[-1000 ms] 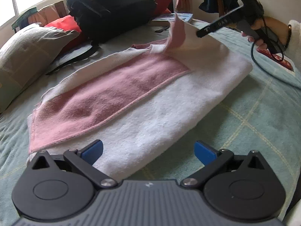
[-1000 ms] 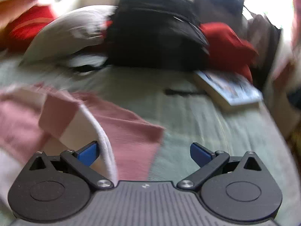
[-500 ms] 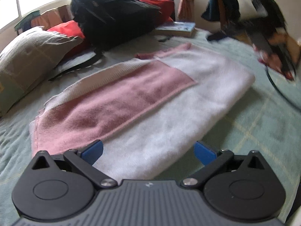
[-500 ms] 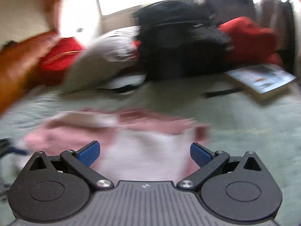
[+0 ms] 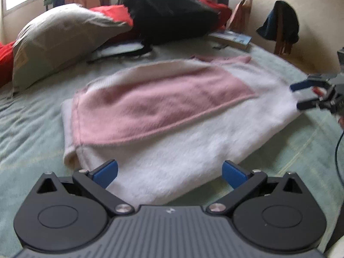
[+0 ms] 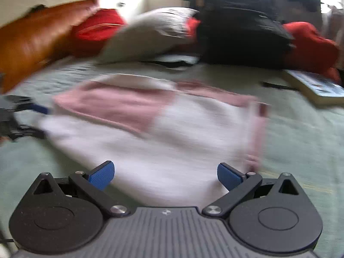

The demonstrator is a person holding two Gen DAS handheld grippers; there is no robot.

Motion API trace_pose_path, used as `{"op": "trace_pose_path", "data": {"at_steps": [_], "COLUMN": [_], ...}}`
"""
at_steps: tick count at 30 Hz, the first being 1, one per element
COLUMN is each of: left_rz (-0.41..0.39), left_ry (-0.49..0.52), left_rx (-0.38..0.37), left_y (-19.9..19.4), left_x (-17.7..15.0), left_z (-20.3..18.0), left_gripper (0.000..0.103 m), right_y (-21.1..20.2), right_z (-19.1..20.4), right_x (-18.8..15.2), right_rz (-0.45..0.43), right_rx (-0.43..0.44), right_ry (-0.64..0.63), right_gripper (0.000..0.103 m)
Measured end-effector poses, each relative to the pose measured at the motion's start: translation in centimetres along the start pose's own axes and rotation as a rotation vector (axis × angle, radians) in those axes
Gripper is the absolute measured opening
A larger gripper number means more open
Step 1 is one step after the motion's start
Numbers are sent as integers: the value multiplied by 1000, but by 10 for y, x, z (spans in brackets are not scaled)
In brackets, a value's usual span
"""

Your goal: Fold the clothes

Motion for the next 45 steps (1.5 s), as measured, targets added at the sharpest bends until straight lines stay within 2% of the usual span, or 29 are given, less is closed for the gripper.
{"op": "trace_pose_path", "data": {"at_steps": [3, 6, 10, 15, 17, 21, 23, 25, 27, 29, 32, 35, 37, 39, 43, 45], "left_rz": [28, 72, 67, 62, 51, 55, 74, 101, 96, 96, 62, 13, -19, -34, 2, 12], "left_ry": [-18, -36, -16, 19, -22, -153, -193, -225, -234, -220, -154, -128, -111, -138, -196, -230], "left_rx": [1, 24, 15, 18, -30, -164, -181, -138, -122, -98, -36, -80, -110, -144, -77, -20], "left_y": [8, 17, 3, -11, -9, 6, 13, 14, 4, -7, -12, 8, 22, 50, 107, 128], "left_x": [1, -8, -17, -10, -2, 12, 10, 2, -5, -5, 18, 54, 78, 97, 114, 112], "left_z": [2, 8, 10, 1, -5, -7, -2, 6, 17, 22, 26, 22, 19, 14, 17, 29], "left_gripper": [102, 102, 102, 102, 102, 102, 102, 102, 102, 102, 102, 102, 102, 102, 102, 102], "right_y": [13, 31, 46, 12, 5, 23, 23, 23, 24, 24, 24, 25, 45, 67, 92, 90], "right_z": [29, 57, 61, 39, 39, 62, 57, 51, 46, 40, 32, 23, 11, -5, -27, -25], "right_x": [7, 7, -8, -15, -9, 6, 11, 17, 22, 28, 36, 45, 54, 56, 41, 32], "right_rz": [-11, 7, 77, 32, 5, -2, -10, -19, -27, -35, -47, -59, -54, -20, 30, 8], "right_rx": [147, 233, 191, 163, 177, 362, 308, 253, 198, 144, 61, -21, -133, -167, -151, -150], "right_ry": [0, -26, -43, 49, 75, 76, 61, 45, 30, 14, -9, -32, -54, -10, 110, 84], "right_gripper": [103, 103, 103, 103, 103, 103, 103, 103, 103, 103, 103, 103, 103, 103, 103, 103]}}
Point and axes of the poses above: each gripper's, at about its wrist camera, not at the fingertips, and y roughly the way its jaws point, z to its left, x to its top, the point moved 1 cm from there along y, roughly the way its jaws point, and after that the axes turned 4 degrees about -z, right-handed, at the moved point
